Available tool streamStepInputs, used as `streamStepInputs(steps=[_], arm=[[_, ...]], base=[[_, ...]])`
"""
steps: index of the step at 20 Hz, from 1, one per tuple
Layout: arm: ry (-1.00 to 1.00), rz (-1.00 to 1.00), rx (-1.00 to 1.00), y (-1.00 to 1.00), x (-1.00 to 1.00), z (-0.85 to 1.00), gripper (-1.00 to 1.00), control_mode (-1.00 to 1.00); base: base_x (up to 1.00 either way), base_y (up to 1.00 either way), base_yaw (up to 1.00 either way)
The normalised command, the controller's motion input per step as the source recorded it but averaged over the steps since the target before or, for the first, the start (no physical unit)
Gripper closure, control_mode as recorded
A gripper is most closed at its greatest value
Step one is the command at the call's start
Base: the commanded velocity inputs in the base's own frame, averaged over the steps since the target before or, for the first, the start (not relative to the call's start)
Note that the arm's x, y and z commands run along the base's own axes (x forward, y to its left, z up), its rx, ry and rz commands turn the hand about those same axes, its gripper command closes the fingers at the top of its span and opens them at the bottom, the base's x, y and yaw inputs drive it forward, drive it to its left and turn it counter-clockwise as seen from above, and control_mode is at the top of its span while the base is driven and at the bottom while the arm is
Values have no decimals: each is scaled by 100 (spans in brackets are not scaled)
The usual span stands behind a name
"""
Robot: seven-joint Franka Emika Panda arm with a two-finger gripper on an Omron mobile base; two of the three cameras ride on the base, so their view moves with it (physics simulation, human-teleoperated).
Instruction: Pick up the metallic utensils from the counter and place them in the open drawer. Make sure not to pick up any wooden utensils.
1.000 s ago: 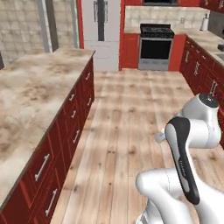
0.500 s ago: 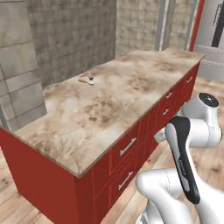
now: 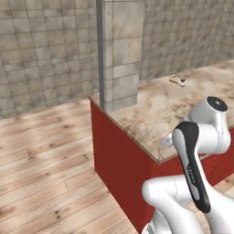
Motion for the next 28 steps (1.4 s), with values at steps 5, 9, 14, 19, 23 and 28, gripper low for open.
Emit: streamStepInputs(steps=[5,9,14,19,23,28], arm=[[0,0,0,0,0,0,-100,100],[0,0,0,0,0,0,-100,100],[0,0,0,0,0,0,-100,100],[0,0,0,0,0,0,-100,100],[0,0,0,0,0,0,-100,100],[0,0,0,0,0,0,-100,100]], base=[[81,100,3],[97,100,-29],[87,100,-37],[64,100,-39],[67,100,-42],[95,100,-42]])
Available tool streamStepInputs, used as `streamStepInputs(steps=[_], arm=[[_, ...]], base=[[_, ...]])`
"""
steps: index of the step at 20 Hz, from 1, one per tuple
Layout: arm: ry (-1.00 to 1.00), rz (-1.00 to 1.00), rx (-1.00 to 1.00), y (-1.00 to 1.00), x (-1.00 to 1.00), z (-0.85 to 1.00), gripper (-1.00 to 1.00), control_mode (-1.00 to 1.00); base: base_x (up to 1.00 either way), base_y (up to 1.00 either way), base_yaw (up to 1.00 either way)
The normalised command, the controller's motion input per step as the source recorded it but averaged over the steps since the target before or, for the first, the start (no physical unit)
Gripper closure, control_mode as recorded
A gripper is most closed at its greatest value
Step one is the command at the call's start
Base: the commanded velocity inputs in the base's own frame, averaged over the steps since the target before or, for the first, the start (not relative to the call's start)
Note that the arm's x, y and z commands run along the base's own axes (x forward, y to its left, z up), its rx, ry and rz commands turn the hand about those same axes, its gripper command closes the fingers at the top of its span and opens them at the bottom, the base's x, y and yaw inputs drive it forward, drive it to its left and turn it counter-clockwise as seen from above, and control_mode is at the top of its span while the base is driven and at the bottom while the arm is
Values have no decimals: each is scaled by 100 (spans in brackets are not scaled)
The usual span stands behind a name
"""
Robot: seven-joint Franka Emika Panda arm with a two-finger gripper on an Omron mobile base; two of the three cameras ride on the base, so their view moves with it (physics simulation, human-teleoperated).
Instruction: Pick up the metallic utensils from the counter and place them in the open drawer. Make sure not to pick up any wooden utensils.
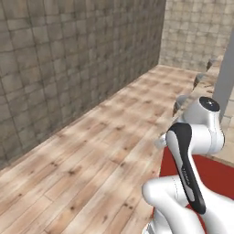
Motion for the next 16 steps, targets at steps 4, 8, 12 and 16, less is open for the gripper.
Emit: streamStepInputs(steps=[4,8,12,16], arm=[[0,0,0,0,0,0,-100,100],[0,0,0,0,0,0,-100,100],[0,0,0,0,0,0,-100,100],[0,0,0,0,0,0,-100,100]], base=[[99,100,-41],[90,83,-66],[70,71,-71],[49,65,-72]])
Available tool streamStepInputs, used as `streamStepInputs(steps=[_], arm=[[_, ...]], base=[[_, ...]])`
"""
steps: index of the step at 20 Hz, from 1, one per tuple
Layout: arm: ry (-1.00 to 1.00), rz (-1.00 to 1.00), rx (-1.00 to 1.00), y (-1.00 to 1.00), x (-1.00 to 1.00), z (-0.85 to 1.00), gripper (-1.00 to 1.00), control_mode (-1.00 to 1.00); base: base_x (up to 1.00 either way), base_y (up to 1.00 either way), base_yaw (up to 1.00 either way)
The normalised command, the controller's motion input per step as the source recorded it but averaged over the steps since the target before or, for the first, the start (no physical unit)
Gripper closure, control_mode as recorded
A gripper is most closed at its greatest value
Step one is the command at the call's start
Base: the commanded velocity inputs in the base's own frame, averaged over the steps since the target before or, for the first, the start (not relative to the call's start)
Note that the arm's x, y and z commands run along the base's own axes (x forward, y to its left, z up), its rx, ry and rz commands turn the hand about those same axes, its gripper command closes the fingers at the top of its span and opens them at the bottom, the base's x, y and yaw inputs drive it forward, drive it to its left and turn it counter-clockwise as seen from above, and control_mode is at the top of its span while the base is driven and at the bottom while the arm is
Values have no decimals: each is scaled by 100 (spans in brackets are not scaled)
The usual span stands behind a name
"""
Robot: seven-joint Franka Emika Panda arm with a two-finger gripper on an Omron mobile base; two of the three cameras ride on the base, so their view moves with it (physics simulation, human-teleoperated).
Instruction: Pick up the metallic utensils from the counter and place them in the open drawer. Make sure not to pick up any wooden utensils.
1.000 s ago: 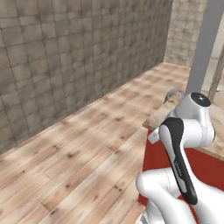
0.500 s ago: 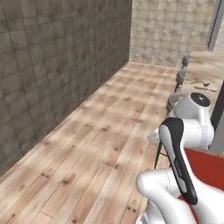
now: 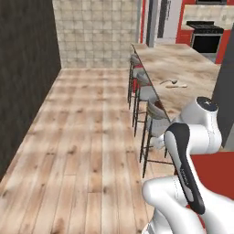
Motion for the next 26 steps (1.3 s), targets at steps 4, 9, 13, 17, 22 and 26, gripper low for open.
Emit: streamStepInputs(steps=[4,9,13,17,22,26], arm=[[0,0,0,0,0,0,-100,100],[0,0,0,0,0,0,-100,100],[0,0,0,0,0,0,-100,100],[0,0,0,0,0,0,-100,100],[0,0,0,0,0,0,-100,100],[0,0,0,0,0,0,-100,100]], base=[[47,66,-71],[54,86,-64],[3,100,-51],[8,100,-47],[14,100,-40],[39,100,-42]])
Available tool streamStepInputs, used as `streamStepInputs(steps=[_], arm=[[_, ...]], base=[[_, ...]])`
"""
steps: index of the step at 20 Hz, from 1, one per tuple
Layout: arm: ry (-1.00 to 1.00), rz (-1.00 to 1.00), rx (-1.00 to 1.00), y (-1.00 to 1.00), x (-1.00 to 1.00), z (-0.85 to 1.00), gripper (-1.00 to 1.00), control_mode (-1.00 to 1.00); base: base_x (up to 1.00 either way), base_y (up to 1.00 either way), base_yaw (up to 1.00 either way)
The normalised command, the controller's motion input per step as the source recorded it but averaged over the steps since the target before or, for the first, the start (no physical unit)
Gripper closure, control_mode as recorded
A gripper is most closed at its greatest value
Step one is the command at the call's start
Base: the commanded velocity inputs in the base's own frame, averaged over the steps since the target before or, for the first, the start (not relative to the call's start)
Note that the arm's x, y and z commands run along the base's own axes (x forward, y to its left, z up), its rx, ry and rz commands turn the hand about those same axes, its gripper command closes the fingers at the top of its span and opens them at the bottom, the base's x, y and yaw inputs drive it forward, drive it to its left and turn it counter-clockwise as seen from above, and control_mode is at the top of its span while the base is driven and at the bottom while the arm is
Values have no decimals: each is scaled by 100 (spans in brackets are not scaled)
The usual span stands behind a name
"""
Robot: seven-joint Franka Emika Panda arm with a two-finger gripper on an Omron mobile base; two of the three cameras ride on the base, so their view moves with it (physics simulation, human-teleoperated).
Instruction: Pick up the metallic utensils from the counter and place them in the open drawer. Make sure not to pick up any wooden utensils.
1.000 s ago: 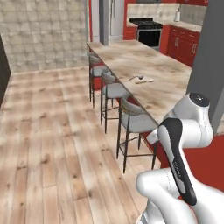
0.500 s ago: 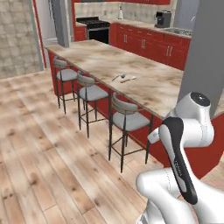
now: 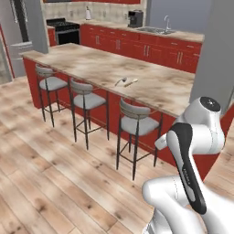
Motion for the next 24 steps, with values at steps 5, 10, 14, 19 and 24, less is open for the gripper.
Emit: streamStepInputs(steps=[5,10,14,19,24], arm=[[0,0,0,0,0,0,-100,100],[0,0,0,0,0,0,-100,100],[0,0,0,0,0,0,-100,100],[0,0,0,0,0,0,-100,100],[0,0,0,0,0,0,-100,100]], base=[[79,100,-48],[91,100,-56],[78,100,-59],[45,83,-66],[33,81,-66]])
